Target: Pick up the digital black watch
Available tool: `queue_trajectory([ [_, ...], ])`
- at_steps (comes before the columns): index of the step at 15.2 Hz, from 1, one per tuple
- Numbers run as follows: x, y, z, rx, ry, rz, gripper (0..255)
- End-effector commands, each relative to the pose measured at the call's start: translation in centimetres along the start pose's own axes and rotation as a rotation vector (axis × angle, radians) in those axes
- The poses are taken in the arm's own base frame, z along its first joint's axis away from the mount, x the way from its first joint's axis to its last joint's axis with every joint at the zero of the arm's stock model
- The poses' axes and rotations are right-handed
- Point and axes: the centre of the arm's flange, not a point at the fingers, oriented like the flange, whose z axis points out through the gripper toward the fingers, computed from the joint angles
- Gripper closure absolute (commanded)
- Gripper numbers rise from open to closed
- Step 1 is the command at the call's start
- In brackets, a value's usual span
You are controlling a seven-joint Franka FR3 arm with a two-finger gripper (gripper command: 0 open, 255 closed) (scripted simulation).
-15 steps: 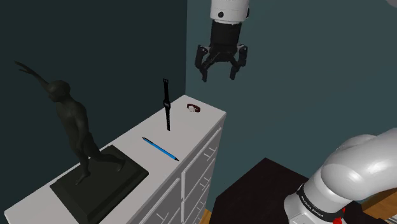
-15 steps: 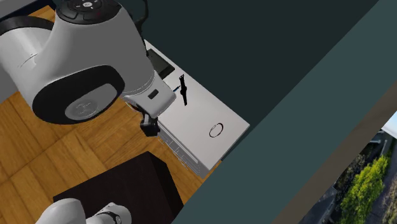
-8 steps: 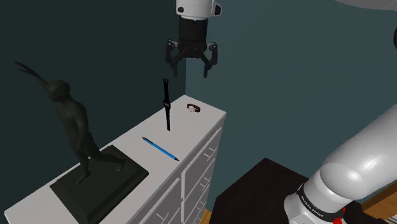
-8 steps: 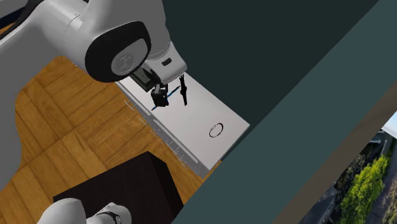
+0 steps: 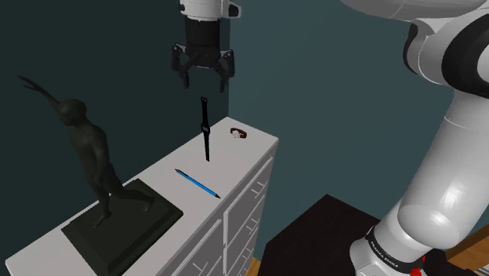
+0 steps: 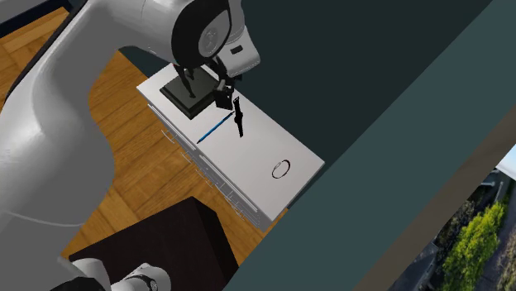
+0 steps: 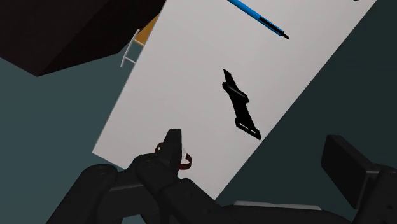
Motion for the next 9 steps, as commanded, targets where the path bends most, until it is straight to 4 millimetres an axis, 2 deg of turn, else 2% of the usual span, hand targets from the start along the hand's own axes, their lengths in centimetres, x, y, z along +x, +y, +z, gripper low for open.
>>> queue_trajectory([
  [1,0.0,-0.3,1.0,0.001,0.0,0.006,0],
  [5,0.0,-0.2,3.1,0.001,0.0,0.006,0],
  [7,0.0,-0.2,3.4,0.001,0.0,0.006,0],
  [8,-0.1,-0.2,3.3,0.001,0.0,0.006,255],
  [9,-0.1,-0.2,3.4,0.001,0.0,0.006,255],
])
